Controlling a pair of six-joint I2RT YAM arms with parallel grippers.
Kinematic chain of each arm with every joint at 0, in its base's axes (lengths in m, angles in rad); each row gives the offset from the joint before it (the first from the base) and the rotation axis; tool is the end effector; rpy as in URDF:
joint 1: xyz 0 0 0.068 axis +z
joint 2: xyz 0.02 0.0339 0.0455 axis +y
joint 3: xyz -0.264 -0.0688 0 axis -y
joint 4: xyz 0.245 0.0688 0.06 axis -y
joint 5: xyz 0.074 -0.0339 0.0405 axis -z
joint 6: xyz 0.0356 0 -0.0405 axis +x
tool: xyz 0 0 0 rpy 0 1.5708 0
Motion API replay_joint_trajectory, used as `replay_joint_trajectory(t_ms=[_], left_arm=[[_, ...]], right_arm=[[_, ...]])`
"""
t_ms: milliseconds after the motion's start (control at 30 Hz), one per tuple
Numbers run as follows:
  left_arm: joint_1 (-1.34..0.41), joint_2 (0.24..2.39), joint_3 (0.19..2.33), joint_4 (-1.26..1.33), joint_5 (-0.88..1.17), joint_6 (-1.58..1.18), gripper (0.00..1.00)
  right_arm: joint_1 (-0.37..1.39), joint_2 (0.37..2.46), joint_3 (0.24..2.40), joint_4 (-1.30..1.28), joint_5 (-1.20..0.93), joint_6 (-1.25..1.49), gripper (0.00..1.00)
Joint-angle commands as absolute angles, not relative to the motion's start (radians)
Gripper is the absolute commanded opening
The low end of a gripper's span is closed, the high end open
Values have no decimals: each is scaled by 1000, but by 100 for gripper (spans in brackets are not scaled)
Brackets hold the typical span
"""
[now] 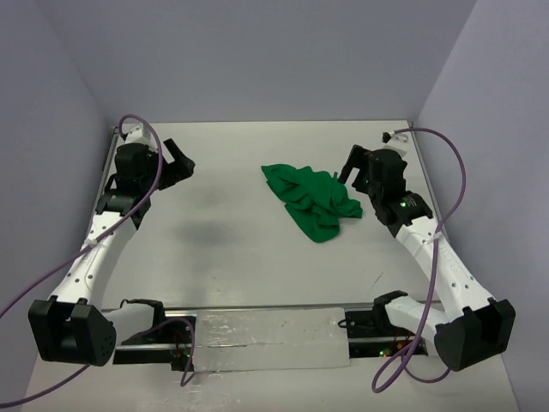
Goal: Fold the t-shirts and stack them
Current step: Flatten out the tshirt
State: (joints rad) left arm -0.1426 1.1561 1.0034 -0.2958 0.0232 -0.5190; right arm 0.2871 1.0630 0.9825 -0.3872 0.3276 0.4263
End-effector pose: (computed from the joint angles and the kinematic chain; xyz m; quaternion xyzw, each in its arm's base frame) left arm 0.2609 -0.0383 0.3296 -0.1523 0.8328 -0.1821 0.5001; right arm 0.2304 0.0561 0.3357 0.1437 0.8323 0.0504 0.5329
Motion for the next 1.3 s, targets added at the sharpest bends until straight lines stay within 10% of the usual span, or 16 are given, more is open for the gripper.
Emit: replay_joint_trajectory(t_ms=[0, 767, 900, 1067, 1267], left_arm=[[-150, 1169, 1071, -282, 5, -547, 99], [-223, 1238, 1028, -307, -31, -588, 94], [-252, 1256, 1032, -316, -45, -605, 93], [-264, 1267, 1038, -323, -51, -628, 94], [-265, 1275, 1060, -351, -104, -651, 94]], right_arm=[[285, 1020, 976, -356, 338, 423, 100], [75, 1290, 781, -97, -248, 604, 89], [101, 1435, 868, -83, -158, 597, 70], [156, 1620, 1041, -168, -100, 585, 9], [299, 1490, 1269, -292, 27, 563, 9]])
